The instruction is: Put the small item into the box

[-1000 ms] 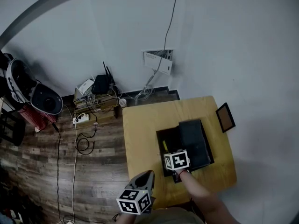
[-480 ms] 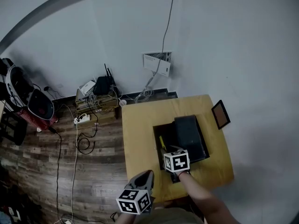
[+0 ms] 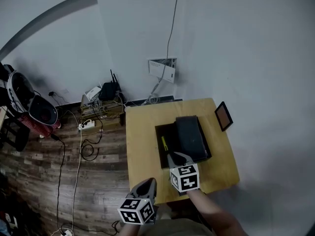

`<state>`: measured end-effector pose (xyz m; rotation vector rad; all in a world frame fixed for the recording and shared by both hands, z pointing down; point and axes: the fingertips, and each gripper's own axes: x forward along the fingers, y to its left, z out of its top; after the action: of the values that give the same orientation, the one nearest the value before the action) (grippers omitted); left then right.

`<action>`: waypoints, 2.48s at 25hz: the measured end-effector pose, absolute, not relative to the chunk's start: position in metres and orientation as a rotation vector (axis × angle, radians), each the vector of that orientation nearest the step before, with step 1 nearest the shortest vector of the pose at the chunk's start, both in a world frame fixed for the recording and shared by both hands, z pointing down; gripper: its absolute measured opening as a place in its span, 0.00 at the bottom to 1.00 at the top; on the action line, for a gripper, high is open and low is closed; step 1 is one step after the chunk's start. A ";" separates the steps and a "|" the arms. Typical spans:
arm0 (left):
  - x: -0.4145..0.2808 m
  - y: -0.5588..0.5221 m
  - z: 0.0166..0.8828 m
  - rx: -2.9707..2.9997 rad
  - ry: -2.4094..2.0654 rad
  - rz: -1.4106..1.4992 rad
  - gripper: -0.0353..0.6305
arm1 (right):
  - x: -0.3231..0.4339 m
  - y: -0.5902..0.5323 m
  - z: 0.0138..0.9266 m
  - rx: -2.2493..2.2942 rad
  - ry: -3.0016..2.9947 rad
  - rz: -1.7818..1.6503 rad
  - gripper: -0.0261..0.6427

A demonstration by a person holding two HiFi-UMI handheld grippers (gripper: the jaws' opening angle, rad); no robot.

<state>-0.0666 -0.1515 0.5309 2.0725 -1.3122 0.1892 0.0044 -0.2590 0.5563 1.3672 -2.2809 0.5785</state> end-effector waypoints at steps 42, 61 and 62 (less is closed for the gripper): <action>-0.027 0.019 0.502 2.181 -1.342 0.147 0.06 | 0.052 -0.001 0.462 1.392 -2.613 0.472 0.04; -0.026 0.023 0.496 2.198 -1.334 0.131 0.06 | 0.050 0.005 0.452 1.383 -2.647 0.476 0.04; -0.026 0.023 0.496 2.196 -1.335 0.131 0.06 | 0.050 0.005 0.452 1.382 -2.649 0.477 0.04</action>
<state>-0.0260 0.0229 0.4961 2.1963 -1.3349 0.1310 0.0496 0.0046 0.4518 1.3817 -2.6490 0.4772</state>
